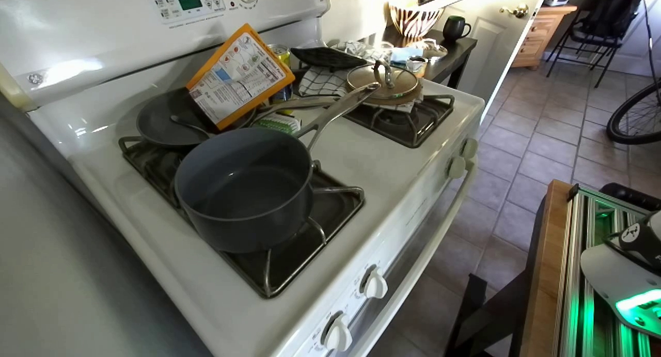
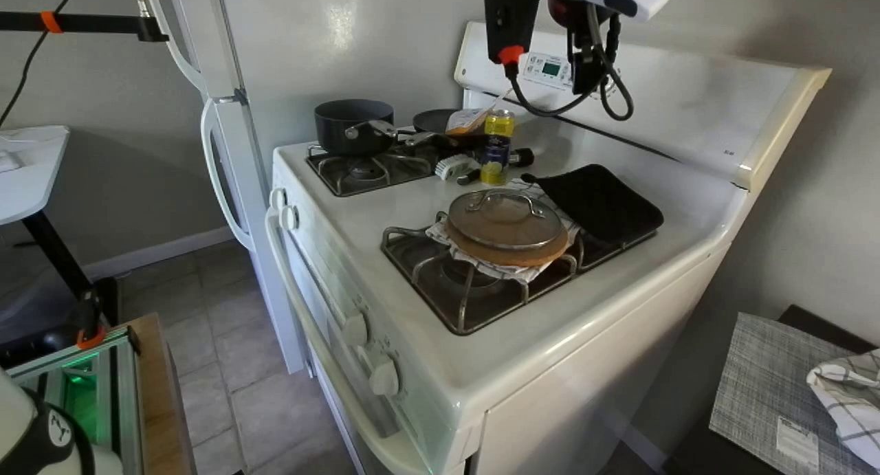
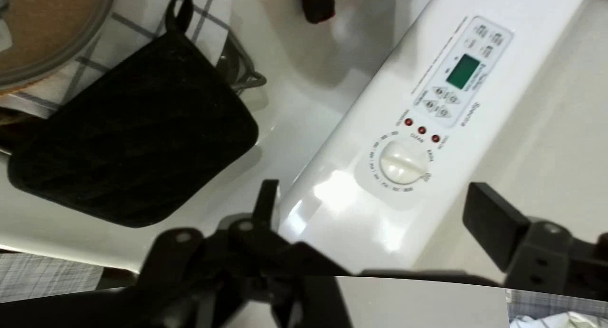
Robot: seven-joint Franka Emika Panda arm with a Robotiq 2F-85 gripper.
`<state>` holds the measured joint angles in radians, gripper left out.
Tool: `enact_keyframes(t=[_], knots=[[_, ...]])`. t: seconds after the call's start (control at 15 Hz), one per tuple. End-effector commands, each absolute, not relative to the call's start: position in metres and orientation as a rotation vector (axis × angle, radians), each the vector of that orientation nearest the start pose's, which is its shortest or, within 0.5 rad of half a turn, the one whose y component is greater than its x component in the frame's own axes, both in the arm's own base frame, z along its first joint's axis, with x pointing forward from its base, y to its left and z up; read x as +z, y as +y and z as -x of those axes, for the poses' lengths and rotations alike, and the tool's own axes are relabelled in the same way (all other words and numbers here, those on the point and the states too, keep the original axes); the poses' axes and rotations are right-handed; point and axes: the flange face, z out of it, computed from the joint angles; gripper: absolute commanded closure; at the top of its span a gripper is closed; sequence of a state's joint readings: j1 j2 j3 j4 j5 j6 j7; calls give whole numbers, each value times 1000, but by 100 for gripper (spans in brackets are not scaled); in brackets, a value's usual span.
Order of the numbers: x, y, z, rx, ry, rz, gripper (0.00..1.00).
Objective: Put the black mat on the bottom-right stove plate
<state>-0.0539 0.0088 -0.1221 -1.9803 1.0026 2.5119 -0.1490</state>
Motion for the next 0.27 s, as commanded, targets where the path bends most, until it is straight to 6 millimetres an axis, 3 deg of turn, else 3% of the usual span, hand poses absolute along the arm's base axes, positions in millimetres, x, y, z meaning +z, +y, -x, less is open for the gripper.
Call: enact_keyframes(t=[0.0,0.07,0.2], knots=[[549,-100,-568,-792,622,2243,0],[537,-104,-582,-766,722,2220,0],[546,-103,-579,-783,704,2216,0]])
